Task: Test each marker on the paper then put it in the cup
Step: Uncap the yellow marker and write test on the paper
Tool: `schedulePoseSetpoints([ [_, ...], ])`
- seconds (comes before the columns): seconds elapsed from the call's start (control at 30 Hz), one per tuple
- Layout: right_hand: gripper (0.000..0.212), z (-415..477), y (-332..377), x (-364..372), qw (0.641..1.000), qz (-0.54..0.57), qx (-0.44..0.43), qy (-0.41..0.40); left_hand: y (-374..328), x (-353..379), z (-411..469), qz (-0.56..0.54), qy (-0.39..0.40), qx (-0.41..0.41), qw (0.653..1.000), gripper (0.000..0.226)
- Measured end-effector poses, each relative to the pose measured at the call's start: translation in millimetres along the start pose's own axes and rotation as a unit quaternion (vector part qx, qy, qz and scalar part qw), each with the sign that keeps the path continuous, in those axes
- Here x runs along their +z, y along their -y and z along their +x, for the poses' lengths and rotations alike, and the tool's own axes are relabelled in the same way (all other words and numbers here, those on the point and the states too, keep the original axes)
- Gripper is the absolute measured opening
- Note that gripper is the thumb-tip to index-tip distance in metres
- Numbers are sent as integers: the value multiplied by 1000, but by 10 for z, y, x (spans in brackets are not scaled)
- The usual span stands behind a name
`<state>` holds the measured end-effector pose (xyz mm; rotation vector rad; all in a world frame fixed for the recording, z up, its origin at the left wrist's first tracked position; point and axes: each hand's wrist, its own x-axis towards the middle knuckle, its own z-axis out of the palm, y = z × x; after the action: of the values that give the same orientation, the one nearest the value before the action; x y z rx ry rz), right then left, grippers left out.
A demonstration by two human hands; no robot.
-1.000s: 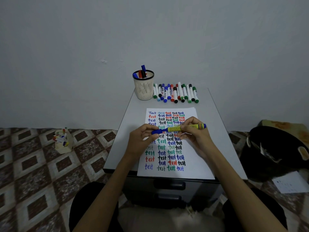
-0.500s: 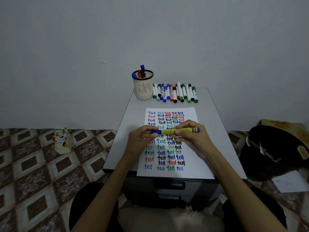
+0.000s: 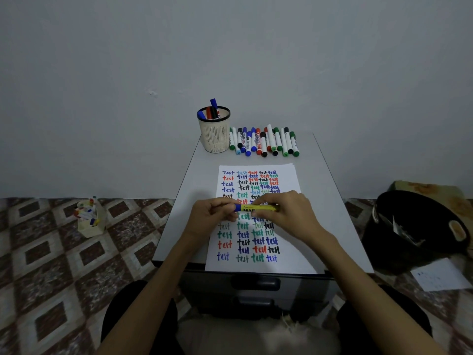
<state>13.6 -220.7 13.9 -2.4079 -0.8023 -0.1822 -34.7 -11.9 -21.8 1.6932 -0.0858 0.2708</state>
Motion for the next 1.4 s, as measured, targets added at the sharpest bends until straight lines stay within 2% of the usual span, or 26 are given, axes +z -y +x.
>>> schedulePoseSetpoints([
  [0.2, 26, -6, 47, 53, 1000, 0, 28, 6, 22, -13, 0, 11, -4, 1, 1000, 21],
  [0.47, 25, -30, 49, 184, 979, 158, 126, 35, -19, 9, -19, 37, -27, 37, 998, 18],
  [0.57, 37, -31, 4, 182, 961, 233, 138, 63, -6, 13, -8, 54, -23, 43, 997, 15],
  [0.7, 26, 172, -88, -6, 971, 161, 107, 141, -20, 40, -4, 51, -31, 46, 997, 15],
  [0.8, 16, 493, -104, -132, 986, 29, 58, 154, 32, 36, 28, 138, -50, 67, 987, 23],
  [0.87, 22, 751, -146, -180, 988, -84, 45, 120, 80, 11, 57, 201, -64, 53, 976, 37],
  [0.93, 26, 1042, -191, -256, 992, -105, 60, 39, 98, 19, 72, 227, -79, 25, 970, 41],
  [1.07, 21, 1725, -148, -378, 988, 45, 80, -122, 113, 116, 87, 343, -51, 2, 938, 44],
  [1.17, 41, 2204, 93, -441, 969, 161, 39, -182, 148, 128, 114, 382, -46, -7, 923, 42],
  [1.27, 73, 2636, 330, -442, 959, 158, -28, -233, 179, 117, 125, 380, -50, -23, 923, 43],
  [1.4, 72, 2992, 456, -248, 947, 166, -81, -265, 225, 119, 144, 393, -53, -9, 918, 43],
])
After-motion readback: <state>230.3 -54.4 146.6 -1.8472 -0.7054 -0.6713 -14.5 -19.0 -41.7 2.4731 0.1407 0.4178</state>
